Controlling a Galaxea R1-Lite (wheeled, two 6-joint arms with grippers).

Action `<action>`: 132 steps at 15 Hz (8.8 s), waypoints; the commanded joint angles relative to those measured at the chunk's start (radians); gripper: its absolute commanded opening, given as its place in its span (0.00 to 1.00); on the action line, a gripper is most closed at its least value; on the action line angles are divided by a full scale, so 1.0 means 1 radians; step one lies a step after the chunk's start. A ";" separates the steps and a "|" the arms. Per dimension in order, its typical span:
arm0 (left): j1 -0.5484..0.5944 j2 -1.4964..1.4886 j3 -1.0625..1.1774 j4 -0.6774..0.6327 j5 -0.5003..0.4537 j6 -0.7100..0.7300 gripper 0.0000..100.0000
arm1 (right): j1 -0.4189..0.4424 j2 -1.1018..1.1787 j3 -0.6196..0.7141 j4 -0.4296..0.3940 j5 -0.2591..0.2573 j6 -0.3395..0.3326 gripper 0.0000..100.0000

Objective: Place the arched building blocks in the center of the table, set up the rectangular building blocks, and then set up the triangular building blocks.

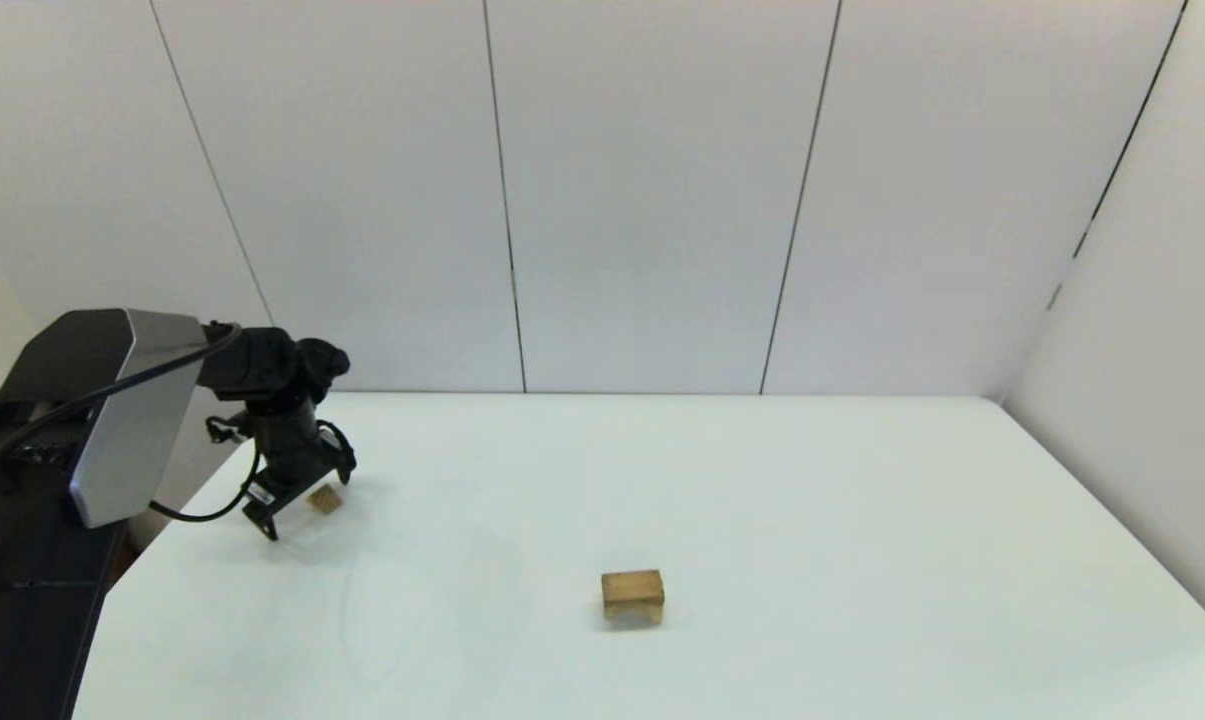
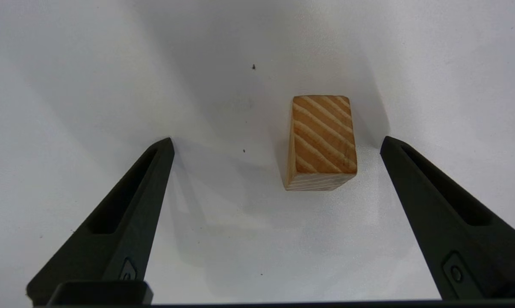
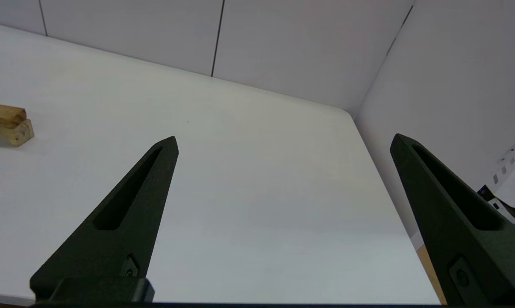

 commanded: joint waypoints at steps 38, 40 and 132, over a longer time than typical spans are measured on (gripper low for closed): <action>-0.397 -0.625 0.212 0.200 -0.244 1.192 0.00 | 0.000 0.000 0.002 -0.001 0.000 -0.003 1.00; -0.458 -0.621 0.212 0.213 -0.242 1.270 0.00 | 0.000 0.000 0.002 -0.001 0.001 -0.002 1.00; -0.676 -0.478 0.005 0.053 -0.302 1.648 1.00 | 0.000 0.000 0.002 -0.001 0.001 -0.002 1.00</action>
